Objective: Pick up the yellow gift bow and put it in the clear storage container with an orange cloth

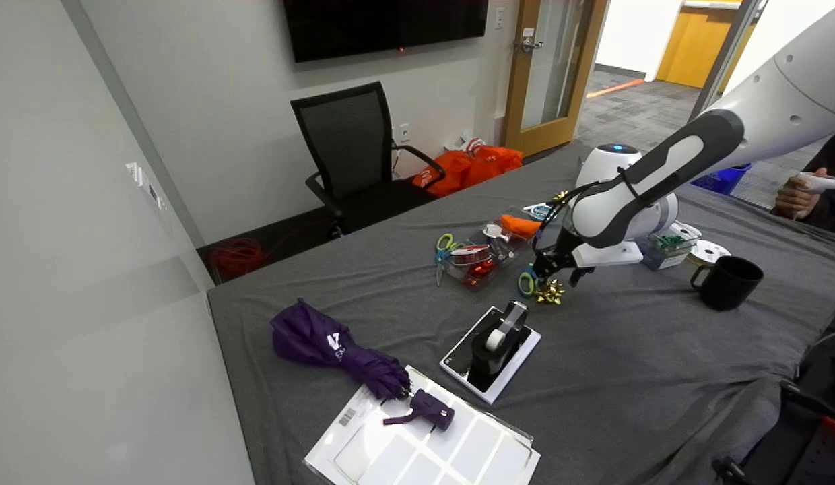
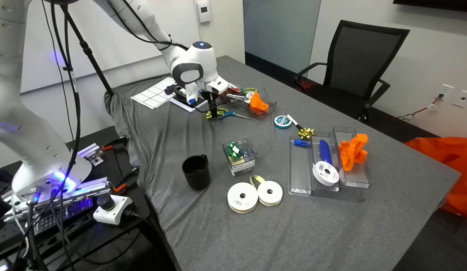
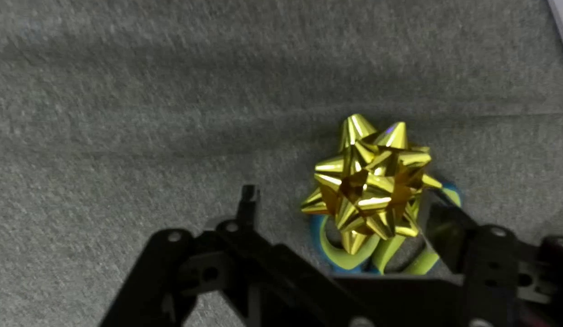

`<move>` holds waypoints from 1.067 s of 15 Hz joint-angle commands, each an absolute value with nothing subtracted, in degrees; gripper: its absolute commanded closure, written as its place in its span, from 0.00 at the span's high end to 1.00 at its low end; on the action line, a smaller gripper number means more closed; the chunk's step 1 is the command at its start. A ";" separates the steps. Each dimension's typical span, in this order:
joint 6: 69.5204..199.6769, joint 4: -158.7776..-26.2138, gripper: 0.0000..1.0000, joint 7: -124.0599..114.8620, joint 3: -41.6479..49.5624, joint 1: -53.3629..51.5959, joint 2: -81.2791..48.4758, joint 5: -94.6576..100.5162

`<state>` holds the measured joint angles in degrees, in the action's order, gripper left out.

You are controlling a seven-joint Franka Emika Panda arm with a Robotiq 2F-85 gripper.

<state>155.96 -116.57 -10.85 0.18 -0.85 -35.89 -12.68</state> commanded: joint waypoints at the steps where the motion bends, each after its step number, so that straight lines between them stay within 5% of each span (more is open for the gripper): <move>1: 159.17 -116.13 0.57 -12.21 0.75 -1.65 -37.56 -11.97; 9: 159.48 -118.08 0.01 -11.20 0.28 -0.71 -34.69 -12.24; 16: 155.79 -116.75 0.01 -14.29 1.92 -0.93 -27.80 -12.57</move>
<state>158.55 -116.57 -11.92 1.10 -0.97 -31.68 -12.69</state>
